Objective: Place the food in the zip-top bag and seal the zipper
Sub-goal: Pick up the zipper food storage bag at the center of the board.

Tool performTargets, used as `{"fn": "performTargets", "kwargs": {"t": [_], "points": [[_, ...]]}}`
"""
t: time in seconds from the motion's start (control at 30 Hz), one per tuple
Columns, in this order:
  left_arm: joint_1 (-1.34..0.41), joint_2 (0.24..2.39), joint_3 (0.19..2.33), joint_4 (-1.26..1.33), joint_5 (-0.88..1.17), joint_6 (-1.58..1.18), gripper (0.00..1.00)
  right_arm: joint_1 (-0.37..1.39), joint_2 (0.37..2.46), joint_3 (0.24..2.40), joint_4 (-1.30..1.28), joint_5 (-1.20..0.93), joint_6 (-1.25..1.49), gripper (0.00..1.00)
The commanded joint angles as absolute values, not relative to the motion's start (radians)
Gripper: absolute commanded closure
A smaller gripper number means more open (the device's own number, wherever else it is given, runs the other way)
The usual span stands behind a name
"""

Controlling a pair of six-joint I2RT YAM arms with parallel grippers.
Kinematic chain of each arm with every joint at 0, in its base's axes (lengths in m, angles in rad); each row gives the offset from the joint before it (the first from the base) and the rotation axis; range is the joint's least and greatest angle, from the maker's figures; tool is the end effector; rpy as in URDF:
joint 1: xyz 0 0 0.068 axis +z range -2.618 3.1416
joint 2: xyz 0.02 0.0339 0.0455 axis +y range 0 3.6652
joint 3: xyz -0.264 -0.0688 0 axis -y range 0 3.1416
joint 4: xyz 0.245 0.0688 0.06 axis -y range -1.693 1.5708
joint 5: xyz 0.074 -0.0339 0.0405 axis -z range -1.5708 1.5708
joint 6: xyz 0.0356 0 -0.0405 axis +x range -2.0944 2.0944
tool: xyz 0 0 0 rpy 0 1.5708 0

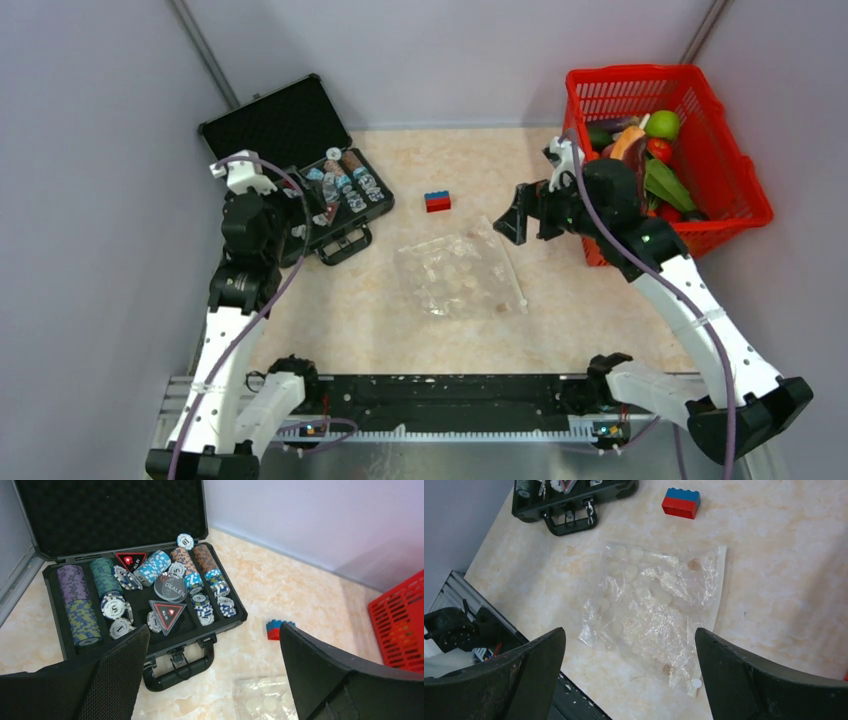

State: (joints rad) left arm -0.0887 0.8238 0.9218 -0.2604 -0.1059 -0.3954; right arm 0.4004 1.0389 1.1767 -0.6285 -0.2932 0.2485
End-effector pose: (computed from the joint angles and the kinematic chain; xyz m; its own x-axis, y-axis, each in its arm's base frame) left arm 0.1861 -0.0128 0.3732 -0.1425 -0.3719 -0.9173 -0.0766 0.9281 -0.3643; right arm 0.1948 0.0936 0.3832 -0.5702 0.0143 -0.8214 -0.4825 0.8034 0.3489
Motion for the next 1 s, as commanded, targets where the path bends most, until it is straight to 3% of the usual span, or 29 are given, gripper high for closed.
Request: {"fn": "performTargets", "kwargs": {"t": [0.0, 0.13, 0.43, 0.7, 0.73, 0.8, 0.97], "points": [[-0.090, 0.784, 0.910, -0.171, -0.203, -0.479, 0.01, 0.464, 1.027, 1.199, -0.606, -0.251, 0.221, 0.01], [-0.089, 0.748, 0.911, -0.283, -0.204, -0.622, 0.01, 0.490, 1.027, 1.111, -0.545, -0.267, 0.260, 0.01], [-0.089, 0.632, 0.723, -0.052, 0.158, -0.626, 0.01, 0.532, 1.035, 0.950, -0.532, -0.230, 0.278, 0.03], [-0.090, 0.780, 0.787, -0.040, 0.334, -0.589, 0.01, 0.533, 1.038, 0.816, -0.423, -0.254, 0.313, 0.18], [-0.092, 0.808, 0.798, -0.031, 0.352, -0.589, 0.01, 0.533, 1.040, 0.801, -0.417, -0.229, 0.320, 0.25], [-0.104, 0.857, 0.815, -0.016, 0.379, -0.592, 0.01, 0.533, 1.044, 0.772, -0.409, -0.166, 0.339, 0.29], [-0.202, 0.893, 0.812, -0.051, 0.267, -0.544, 0.01, 0.532, 1.102, 0.754, -0.397, -0.116, 0.332, 0.37]]}}
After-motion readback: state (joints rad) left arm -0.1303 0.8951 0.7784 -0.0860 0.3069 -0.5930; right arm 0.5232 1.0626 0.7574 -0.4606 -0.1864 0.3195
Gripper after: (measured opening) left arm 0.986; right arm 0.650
